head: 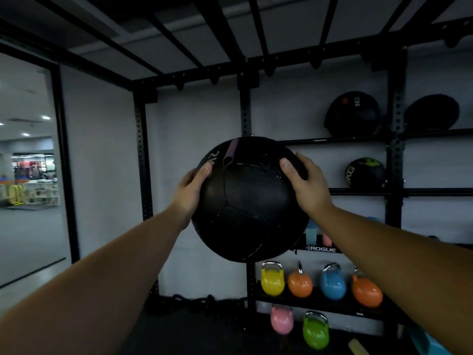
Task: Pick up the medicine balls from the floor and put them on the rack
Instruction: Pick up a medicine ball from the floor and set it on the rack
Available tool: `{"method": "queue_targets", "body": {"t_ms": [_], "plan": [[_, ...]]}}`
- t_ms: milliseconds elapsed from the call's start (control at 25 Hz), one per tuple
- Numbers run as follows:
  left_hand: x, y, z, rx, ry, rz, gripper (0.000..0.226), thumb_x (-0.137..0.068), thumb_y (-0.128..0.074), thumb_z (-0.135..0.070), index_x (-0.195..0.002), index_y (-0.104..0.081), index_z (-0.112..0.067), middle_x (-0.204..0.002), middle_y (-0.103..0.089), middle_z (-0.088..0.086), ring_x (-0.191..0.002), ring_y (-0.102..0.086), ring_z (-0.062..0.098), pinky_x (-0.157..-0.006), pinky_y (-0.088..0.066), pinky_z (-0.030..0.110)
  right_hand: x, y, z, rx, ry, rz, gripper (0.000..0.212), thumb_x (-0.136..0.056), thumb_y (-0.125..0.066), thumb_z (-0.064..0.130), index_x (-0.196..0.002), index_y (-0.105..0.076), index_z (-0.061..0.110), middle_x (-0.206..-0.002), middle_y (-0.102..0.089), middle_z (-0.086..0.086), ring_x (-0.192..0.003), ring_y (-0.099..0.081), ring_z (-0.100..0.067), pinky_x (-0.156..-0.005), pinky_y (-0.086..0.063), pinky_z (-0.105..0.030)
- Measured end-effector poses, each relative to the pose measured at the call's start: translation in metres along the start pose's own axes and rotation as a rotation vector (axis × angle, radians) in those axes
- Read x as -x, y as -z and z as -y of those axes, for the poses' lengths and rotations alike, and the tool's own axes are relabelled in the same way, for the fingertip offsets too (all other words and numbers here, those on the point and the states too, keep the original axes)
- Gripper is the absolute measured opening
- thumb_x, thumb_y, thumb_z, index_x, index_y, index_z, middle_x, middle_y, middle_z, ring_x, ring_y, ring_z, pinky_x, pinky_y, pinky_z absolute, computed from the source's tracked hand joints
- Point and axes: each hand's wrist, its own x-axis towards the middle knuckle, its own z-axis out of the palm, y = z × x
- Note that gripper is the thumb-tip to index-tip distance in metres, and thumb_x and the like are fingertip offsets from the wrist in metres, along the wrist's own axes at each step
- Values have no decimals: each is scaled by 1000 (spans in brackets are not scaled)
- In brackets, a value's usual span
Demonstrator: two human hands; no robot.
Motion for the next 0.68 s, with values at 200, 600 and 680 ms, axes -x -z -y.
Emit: {"method": "queue_targets", "body": {"t_ms": [200,600,680], "plan": [[-146,-31,67,21,-36,61,29,-94,-70,-53,-108,-76,-28,-106,-81,-1,-102,-76,18,-82,-58,28,-114,-46,-97,40,35,-63,97,-66,-58,96,-142,-58,35,-133,-64,0,-122,-62,-15,-109,-48,-43],[-408,-128,192,45,-24,168,32,-98,-65,-53,-118,-68,-29,-112,-75,-4,-99,-71,10,-70,-54,16,-308,-91,-270,96,20,-151,117,-58,-57,100,-150,-52,28,-142,-58,0,-129,-56,-13,-108,-43,-28],[-443,-148,214,47,-27,160,40,-96,-67,-55,-122,-68,-26,-114,-75,-2,-100,-72,10,-72,-54,16,-342,-92,-297,76,34,-121,107,-64,-60,93,-149,-53,28,-140,-59,1,-127,-57,-15,-103,-43,-25]]}}
